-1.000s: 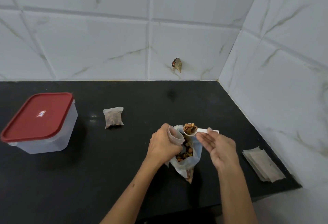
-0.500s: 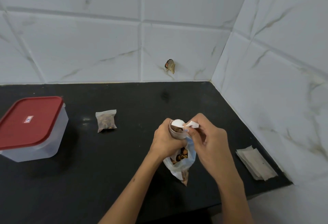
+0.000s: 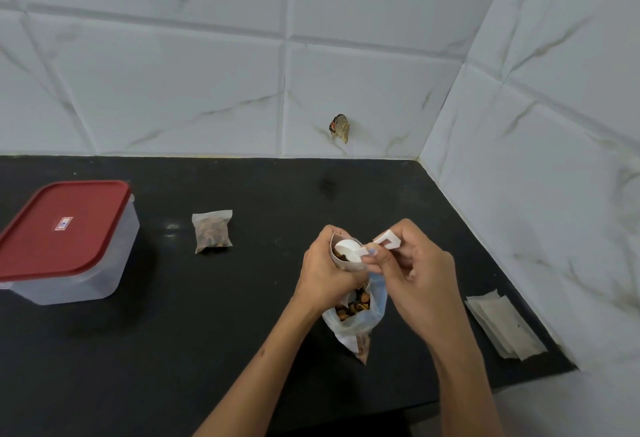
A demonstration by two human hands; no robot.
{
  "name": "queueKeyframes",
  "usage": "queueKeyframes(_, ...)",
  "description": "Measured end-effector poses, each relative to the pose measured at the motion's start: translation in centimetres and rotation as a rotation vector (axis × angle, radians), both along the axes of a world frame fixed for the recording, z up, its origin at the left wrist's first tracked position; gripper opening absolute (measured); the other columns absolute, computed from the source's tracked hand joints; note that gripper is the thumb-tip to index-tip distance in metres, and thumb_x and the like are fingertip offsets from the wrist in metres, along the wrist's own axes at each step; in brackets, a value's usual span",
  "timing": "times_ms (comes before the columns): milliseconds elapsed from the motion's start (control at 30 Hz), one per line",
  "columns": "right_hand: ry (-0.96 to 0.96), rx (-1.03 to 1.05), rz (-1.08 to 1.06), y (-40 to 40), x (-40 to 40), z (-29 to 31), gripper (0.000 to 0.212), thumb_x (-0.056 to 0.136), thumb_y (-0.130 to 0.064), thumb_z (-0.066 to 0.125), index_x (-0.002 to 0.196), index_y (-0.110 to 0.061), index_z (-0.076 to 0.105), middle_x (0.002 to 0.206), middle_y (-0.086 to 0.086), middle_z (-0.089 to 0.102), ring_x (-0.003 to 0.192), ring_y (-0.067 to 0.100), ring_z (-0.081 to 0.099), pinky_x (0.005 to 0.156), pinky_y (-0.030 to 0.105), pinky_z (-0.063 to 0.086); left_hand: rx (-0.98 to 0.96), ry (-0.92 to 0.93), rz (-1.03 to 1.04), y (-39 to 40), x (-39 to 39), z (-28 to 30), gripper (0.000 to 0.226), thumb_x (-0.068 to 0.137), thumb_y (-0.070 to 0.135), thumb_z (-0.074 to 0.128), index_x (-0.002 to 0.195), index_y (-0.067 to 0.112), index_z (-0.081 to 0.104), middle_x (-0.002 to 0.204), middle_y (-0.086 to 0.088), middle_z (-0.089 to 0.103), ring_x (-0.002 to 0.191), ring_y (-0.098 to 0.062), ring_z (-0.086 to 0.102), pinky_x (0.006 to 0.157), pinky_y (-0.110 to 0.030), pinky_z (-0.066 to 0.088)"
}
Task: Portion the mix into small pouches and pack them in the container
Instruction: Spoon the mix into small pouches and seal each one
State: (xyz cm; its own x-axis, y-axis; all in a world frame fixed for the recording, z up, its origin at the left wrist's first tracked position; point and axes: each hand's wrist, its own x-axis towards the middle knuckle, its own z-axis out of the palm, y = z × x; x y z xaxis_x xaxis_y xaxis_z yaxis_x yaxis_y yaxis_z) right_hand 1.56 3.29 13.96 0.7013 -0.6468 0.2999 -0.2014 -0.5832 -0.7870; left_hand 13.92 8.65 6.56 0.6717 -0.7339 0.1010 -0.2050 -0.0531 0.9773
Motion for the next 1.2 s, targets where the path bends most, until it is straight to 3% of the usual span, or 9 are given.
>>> queueKeyframes(200,0.1,-0.012,0.03,0.0,0.3,-0.2,0.009,0.089,-0.022,0.064,0.088,-0.018,0.056,0.081,-0.007,0.07,0.077,0.003,0.069,0.068,0.027,0.059,-0.019,0.019,0.029,0.2,-0.7,0.2,0.037,0.054,0.035,0.074,0.082,0.025,0.051,0.076,0.012,0.06,0.064,0.003,0.057,0.056,-0.016,0.046)
queueKeyframes(367,-0.252,0.2,-0.209,-0.2,-0.1,-0.2,0.006,0.089,-0.018,0.064,0.087,-0.017,0.059,0.08,-0.002,0.072,0.075,0.007,0.071,0.068,0.026,0.058,0.023,-0.047,0.097,-0.1,-0.7,0.1,0.038,0.065,0.006,0.076,0.084,0.027,0.05,0.083,0.011,0.06,0.077,-0.001,0.058,0.062,-0.014,0.046)
queueKeyframes(500,-0.489,0.543,-0.425,-1.6,-0.3,-1.2,0.005,0.088,-0.013,0.066,0.088,-0.016,0.061,0.09,0.003,0.072,0.079,0.013,0.072,0.067,0.023,0.058,0.036,-0.064,0.157,0.4,-0.6,-0.5,0.041,0.065,0.008,0.078,0.087,0.027,0.05,0.087,0.011,0.061,0.084,-0.001,0.06,0.067,-0.014,0.049)
queueKeyframes(633,-0.365,0.74,-0.488,-2.5,-0.4,-5.2,0.005,0.087,-0.014,0.067,0.091,-0.013,0.064,0.085,0.007,0.07,0.073,0.011,0.068,0.066,0.024,0.056,0.033,-0.022,0.263,1.1,-0.2,-1.6,0.042,0.063,0.011,0.083,0.086,0.027,0.051,0.089,0.009,0.062,0.086,-0.005,0.062,0.069,-0.02,0.05)
queueKeyframes(733,-0.284,0.772,-0.546,-2.0,0.1,-8.3,0.017,0.086,-0.011,0.068,0.099,-0.016,0.058,0.08,0.002,0.068,0.071,0.012,0.068,0.069,0.027,0.056,0.034,0.003,0.323,1.5,-0.3,-2.2,0.044,0.062,0.014,0.086,0.088,0.025,0.052,0.09,0.005,0.064,0.089,-0.009,0.063,0.07,-0.022,0.049)
queueKeyframes(833,-0.221,0.704,-0.597,-1.2,0.4,-10.2,0.025,0.084,-0.014,0.071,0.094,-0.026,0.051,0.078,-0.003,0.067,0.076,0.011,0.068,0.072,0.03,0.054,0.03,0.013,0.36,1.6,-0.7,-2.1,0.046,0.06,0.016,0.088,0.09,0.022,0.054,0.091,0.005,0.065,0.088,-0.008,0.063,0.069,-0.02,0.046)
queueKeyframes(1033,-0.097,0.585,-0.622,-0.7,0.7,-12.2,0.022,0.086,-0.022,0.068,0.099,-0.026,0.051,0.079,-0.007,0.067,0.076,0.009,0.063,0.071,0.035,0.054,0.03,0.03,0.405,1.4,-1.8,-1.3,0.049,0.059,0.022,0.091,0.092,0.02,0.054,0.091,0.008,0.063,0.088,-0.004,0.062,0.073,-0.023,0.051)
queueKeyframes(1100,-0.028,0.545,-0.615,-0.7,0.7,-12.5,0.012,0.085,-0.025,0.068,0.087,-0.025,0.056,0.08,-0.006,0.065,0.076,0.011,0.063,0.07,0.036,0.055,0.033,0.032,0.408,1.4,-2.0,-1.2,0.05,0.058,0.026,0.091,0.091,0.023,0.053,0.092,0.007,0.063,0.087,-0.004,0.062,0.071,-0.021,0.05)
queueKeyframes(1200,0.074,0.498,-0.6,-0.7,0.6,-12.6,0.017,0.084,-0.029,0.069,0.075,-0.026,0.055,0.078,-0.007,0.061,0.073,0.011,0.06,0.065,0.033,0.05,0.047,0.034,0.416,1.3,-2.1,-1.1,0.052,0.058,0.031,0.091,0.091,0.026,0.051,0.093,0.005,0.064,0.087,-0.005,0.062,0.069,-0.019,0.048)
